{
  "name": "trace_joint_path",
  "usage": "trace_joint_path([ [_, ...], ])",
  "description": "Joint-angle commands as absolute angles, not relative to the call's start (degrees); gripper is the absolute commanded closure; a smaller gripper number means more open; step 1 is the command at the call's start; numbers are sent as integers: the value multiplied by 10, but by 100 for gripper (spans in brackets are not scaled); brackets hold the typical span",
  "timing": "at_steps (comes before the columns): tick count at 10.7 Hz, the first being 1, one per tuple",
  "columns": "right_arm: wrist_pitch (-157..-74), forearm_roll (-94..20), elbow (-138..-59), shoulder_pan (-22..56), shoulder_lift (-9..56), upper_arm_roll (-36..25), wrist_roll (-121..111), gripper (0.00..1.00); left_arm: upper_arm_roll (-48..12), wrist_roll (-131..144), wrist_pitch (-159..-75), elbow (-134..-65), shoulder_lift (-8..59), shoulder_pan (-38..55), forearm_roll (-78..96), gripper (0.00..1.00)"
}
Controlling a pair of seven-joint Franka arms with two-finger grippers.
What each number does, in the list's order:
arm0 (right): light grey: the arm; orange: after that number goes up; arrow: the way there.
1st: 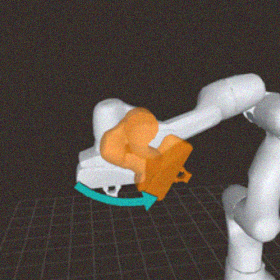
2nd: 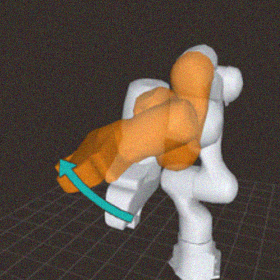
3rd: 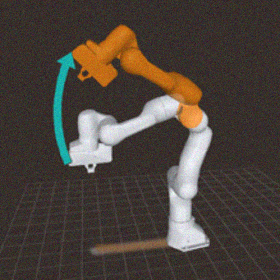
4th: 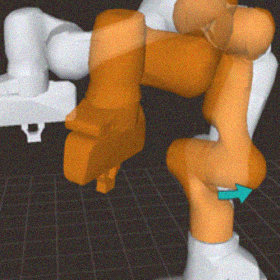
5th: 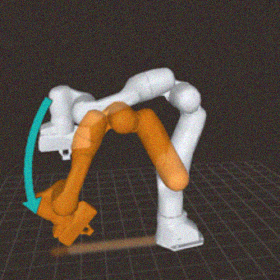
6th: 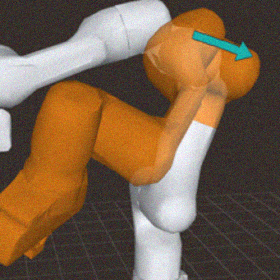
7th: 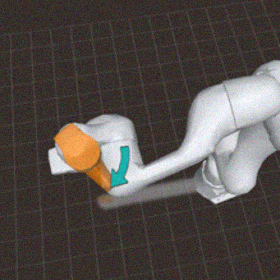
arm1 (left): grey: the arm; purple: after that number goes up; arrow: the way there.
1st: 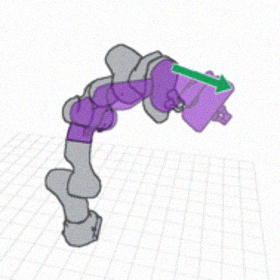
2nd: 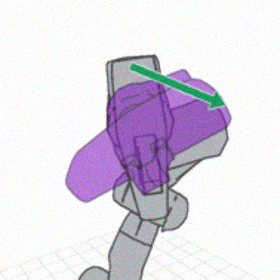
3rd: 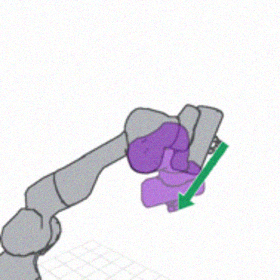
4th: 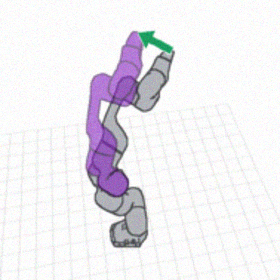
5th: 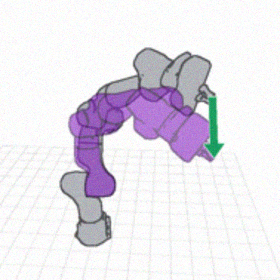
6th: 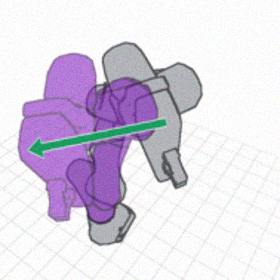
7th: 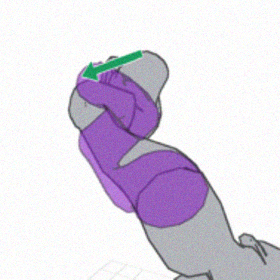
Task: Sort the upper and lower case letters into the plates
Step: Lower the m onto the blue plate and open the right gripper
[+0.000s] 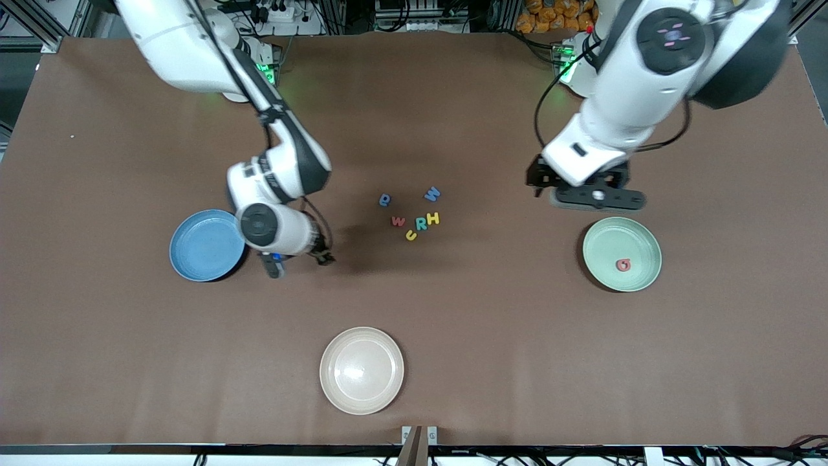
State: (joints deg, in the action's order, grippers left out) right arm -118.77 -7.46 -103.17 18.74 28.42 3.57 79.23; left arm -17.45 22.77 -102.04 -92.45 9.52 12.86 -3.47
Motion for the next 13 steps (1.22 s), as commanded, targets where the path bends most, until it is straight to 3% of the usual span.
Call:
trace_joint_path([
  [1,-1174,-70,-1135,103,186,42,665,95,-173,247,-1040,-922,124,167,-38,0],
  [4,-1136,-64,-1135,14,171,12,501,95,-174,266,-1084,-939,162,240,-34,0],
  [6,-1151,-58,-1134,11,183,-28,446,95,-175,296,-1133,-962,186,279,-34,0],
  [8,-1178,-57,-1133,10,199,-29,446,93,-174,335,-1157,-962,220,313,-36,0],
  [9,-1183,-57,-1131,5,204,-30,446,85,-174,341,-1171,-962,239,322,-39,0],
  [10,-1187,-57,-1131,5,208,-29,446,52,-174,343,-1179,-962,253,334,-40,0],
  [11,-1187,-58,-1131,5,210,-29,446,38,-174,345,-1191,-962,268,341,-40,0],
  [12,-1187,-59,-1131,5,213,-29,449,8,-174,357,-1206,-962,284,347,-41,0],
  [13,-1180,-61,-1129,6,210,-29,450,0,-173,366,-1216,-961,299,357,-42,0],
])
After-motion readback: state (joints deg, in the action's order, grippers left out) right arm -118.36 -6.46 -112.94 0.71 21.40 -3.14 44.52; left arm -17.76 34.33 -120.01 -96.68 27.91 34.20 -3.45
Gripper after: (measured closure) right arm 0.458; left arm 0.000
